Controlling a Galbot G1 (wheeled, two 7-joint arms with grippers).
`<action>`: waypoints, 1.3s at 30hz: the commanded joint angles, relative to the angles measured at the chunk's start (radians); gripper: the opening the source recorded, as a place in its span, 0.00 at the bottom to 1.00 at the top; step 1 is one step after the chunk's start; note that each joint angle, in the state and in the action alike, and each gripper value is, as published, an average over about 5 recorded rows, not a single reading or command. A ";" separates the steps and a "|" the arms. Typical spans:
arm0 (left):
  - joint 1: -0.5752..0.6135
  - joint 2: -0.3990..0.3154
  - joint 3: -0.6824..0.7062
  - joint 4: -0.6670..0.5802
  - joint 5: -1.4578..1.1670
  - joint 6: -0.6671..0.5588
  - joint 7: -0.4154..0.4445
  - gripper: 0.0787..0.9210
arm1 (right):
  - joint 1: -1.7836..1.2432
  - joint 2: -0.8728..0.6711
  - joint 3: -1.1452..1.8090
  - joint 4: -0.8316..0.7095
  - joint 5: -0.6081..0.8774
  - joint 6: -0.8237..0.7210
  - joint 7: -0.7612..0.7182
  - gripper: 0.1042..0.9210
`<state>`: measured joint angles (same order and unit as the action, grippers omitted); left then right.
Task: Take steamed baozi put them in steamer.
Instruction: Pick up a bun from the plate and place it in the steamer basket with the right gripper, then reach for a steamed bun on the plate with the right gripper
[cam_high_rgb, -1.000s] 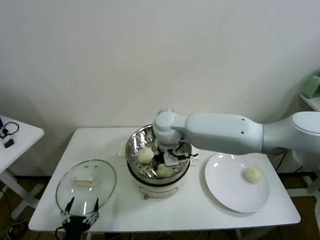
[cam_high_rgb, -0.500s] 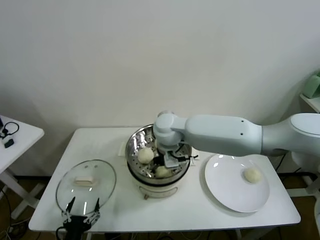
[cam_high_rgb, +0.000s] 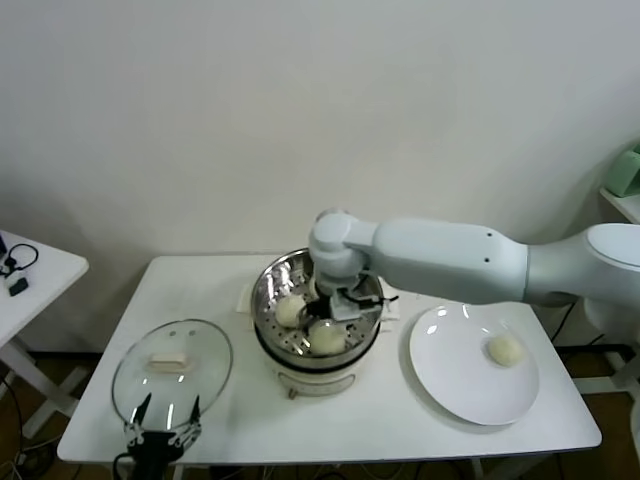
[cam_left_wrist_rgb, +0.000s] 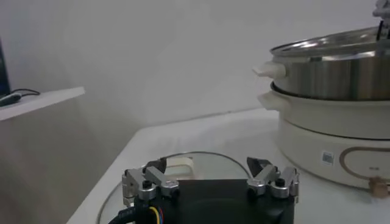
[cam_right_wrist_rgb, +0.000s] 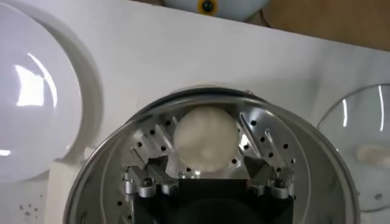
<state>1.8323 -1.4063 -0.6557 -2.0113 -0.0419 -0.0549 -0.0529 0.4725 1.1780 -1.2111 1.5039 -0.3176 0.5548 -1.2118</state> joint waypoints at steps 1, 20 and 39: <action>-0.014 0.014 -0.002 -0.006 0.001 0.009 -0.002 0.88 | 0.051 -0.077 0.055 0.006 0.028 0.046 -0.013 0.88; -0.114 0.038 -0.014 -0.021 -0.182 -0.027 0.024 0.88 | 0.210 -0.574 -0.163 -0.137 0.760 -0.653 0.123 0.88; -0.075 0.016 -0.030 -0.028 -0.157 -0.051 0.046 0.88 | -0.331 -0.684 0.146 -0.289 0.274 -0.565 0.090 0.88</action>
<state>1.7499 -1.3844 -0.6836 -2.0406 -0.1899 -0.0956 -0.0101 0.4155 0.5574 -1.2181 1.2942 0.1246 0.0019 -1.1187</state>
